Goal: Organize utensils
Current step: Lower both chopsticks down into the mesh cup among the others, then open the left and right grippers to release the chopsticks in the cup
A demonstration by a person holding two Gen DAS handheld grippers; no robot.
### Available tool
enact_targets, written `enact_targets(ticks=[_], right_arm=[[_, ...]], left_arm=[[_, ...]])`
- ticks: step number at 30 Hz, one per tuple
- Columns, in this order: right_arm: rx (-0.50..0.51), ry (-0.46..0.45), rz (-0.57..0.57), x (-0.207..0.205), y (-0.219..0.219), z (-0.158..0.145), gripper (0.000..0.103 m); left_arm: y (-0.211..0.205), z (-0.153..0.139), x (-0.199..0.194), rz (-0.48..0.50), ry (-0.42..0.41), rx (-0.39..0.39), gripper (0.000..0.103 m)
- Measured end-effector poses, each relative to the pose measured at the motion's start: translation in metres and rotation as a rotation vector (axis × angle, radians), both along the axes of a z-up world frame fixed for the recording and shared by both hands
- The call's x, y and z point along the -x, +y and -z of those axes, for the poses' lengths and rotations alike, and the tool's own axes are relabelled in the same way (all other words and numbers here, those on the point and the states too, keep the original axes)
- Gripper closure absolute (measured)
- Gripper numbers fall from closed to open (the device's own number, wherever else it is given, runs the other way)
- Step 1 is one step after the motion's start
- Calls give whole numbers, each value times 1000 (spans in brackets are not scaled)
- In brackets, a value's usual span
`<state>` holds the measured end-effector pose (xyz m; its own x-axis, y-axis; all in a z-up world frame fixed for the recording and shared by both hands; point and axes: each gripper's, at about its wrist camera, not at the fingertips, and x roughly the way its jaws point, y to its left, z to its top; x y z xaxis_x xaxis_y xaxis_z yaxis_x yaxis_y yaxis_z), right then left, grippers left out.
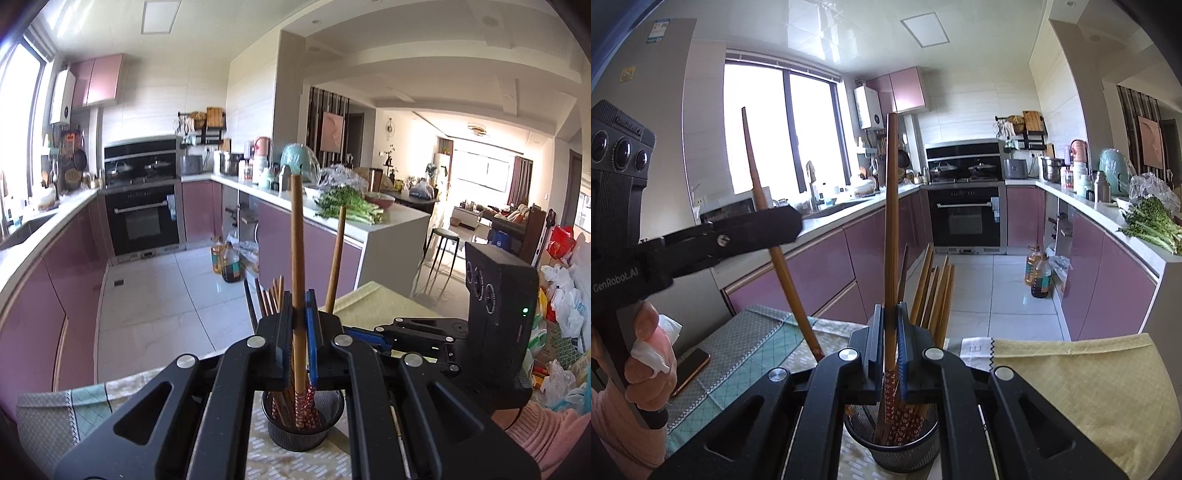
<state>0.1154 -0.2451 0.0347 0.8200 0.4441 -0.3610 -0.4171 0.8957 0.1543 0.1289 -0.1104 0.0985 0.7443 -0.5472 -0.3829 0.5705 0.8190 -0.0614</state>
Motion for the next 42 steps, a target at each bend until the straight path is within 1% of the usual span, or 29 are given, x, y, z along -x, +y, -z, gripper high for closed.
enact_targets(ticks=[3, 7, 12, 15, 18, 25, 28, 30, 32, 33, 34, 35, 36, 37, 39, 40, 41, 42], right_arm=[[16, 37, -3, -6, 3, 11, 97], [21, 79, -7, -10, 3, 22, 97], [22, 121, -15, -14, 5, 31, 97], [22, 140, -14, -17, 5, 35, 97], [23, 157, -11, -19, 6, 38, 97], [-3, 193, -1, -30, 4, 43, 97], [-5, 203, 9, -31, 4, 45, 96], [-8, 208, 18, -31, 3, 46, 96], [-9, 211, 18, -31, 1, 46, 95], [-7, 210, 16, -30, 1, 46, 95], [-4, 206, 16, -28, 1, 46, 93], [-1, 201, 20, -26, 1, 46, 86], [1, 195, 23, -24, 0, 45, 83], [3, 188, 22, -21, 0, 43, 79], [15, 168, 23, -15, 1, 40, 76], [23, 154, 25, -11, 2, 38, 65], [28, 134, 28, -5, 3, 36, 51], [30, 120, 31, -2, 3, 34, 45]], left_arm=[[-2, 13, -10, 0, 31, -22, 96], [-5, 26, -21, 25, 85, -57, 96], [-9, 46, -38, 34, 175, -110, 96], [-9, 60, -52, 22, 245, -123, 96], [-7, 69, -63, 16, 286, -120, 96], [-7, 75, -77, 2, 300, -116, 95], [-9, 81, -82, -14, 321, -120, 93], [-10, 88, -87, -19, 348, -110, 92], [-8, 91, -87, -21, 355, -103, 85], [-6, 92, -87, -23, 356, -100, 83], [-5, 94, -87, -23, 357, -95, 81], [-2, 95, -86, -27, 356, -87, 77], [2, 95, -83, -34, 351, -73, 74], [5, 96, -82, -41, 346, -64, 66], [14, 94, -74, -74, 318, -43, 56], [20, 93, -68, -88, 300, -27, 53], [25, 91, -64, -104, 284, -15, 47], [31, 90, -57, -124, 264, -3, 42]])
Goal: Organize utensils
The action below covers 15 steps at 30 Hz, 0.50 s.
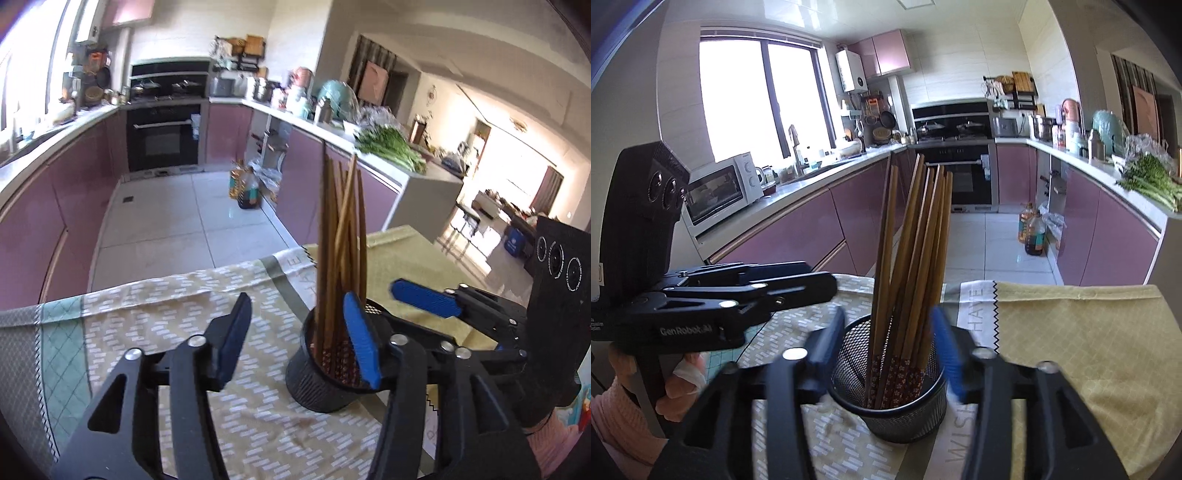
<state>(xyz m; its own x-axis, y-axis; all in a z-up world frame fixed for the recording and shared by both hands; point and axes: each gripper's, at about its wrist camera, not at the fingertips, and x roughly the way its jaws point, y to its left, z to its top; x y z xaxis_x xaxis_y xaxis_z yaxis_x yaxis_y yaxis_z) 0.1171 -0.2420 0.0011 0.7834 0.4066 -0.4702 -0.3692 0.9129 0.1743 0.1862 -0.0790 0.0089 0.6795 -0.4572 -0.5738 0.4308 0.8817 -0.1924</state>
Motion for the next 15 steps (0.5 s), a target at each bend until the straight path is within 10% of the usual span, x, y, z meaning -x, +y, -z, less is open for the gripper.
enact_targets(ticks=[2, 5, 15], right_arm=[[12, -32, 6, 10, 2, -3, 38], [18, -64, 28, 22, 5, -2, 19], [75, -192, 93, 59, 19, 3, 6]], left_arm=[[12, -2, 15, -72, -59, -10, 17], [28, -4, 41, -182, -150, -49, 7], [69, -2, 99, -340, -246, -59, 6]])
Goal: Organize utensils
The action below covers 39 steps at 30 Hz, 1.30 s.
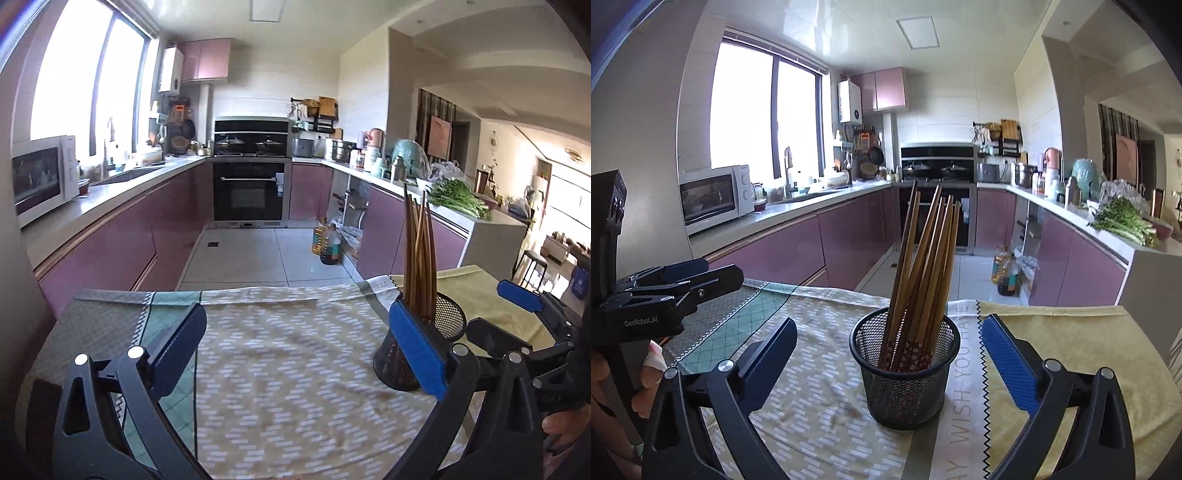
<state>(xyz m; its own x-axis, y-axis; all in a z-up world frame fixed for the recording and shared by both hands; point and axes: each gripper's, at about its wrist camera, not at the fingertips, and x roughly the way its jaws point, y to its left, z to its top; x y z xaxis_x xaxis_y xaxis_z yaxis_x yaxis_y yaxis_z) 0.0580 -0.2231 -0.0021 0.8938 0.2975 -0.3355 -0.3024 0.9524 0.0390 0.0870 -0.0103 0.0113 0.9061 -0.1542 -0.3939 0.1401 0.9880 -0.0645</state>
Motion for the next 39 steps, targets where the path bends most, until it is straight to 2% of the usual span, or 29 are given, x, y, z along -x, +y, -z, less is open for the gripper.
enact_targets(ticks=[5, 8, 18, 39], right_arm=[[-1, -61, 0, 20, 5, -4, 6], [-16, -65, -1, 26, 7, -6, 6], [-30, -71, -7, 36, 8, -5, 6], [-27, -83, -9, 42, 11, -6, 6]], left_arm=[[14, -2, 24, -53, -65, -6, 6], [17, -3, 35, -66, -91, -13, 6], [25, -1, 58, -102, -108, 0, 6], [15, -4, 74, -116, -156, -45, 6]])
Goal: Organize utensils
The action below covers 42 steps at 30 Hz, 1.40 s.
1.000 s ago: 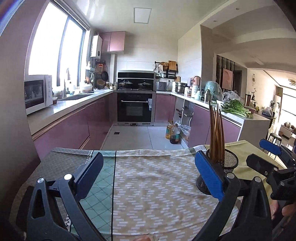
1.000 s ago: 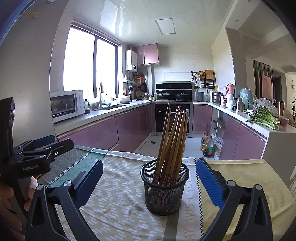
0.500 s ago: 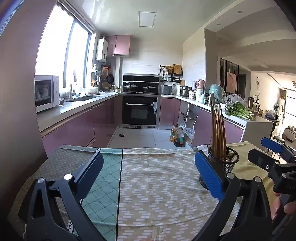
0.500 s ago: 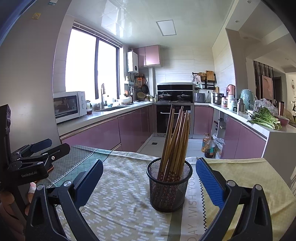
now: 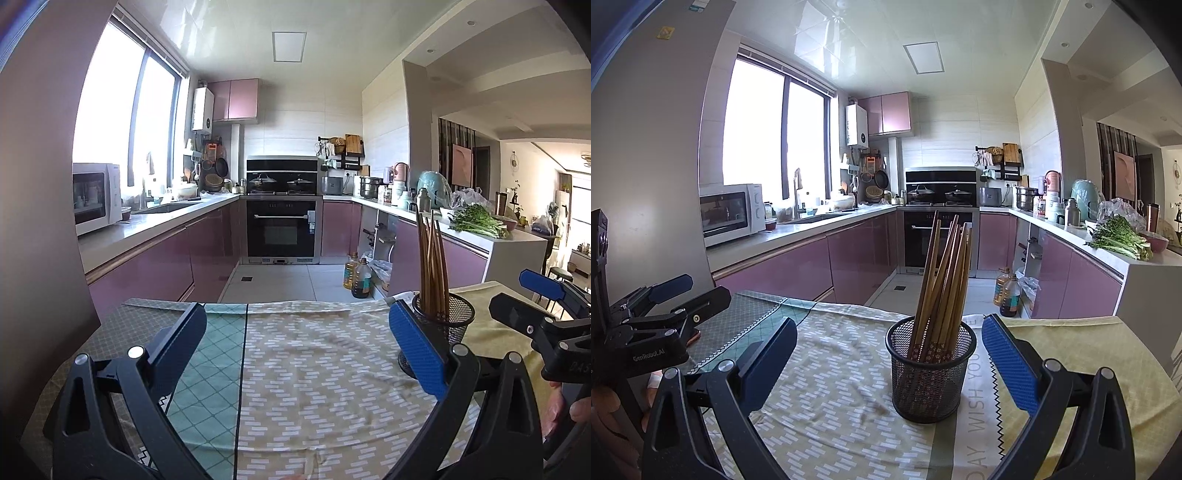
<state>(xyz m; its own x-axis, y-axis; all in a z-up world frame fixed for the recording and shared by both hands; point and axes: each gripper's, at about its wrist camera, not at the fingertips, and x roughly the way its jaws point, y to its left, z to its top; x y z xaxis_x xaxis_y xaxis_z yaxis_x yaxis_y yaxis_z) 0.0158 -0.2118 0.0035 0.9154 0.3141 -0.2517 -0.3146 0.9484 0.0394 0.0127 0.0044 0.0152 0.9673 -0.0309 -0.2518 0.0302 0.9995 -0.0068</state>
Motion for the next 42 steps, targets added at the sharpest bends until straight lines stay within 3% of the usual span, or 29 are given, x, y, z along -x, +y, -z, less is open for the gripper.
enact_targets(ticks=[42], right_arm=[[2, -11, 5, -2, 0, -5, 6]], left_arm=[[2, 0, -2, 2, -6, 2, 6]])
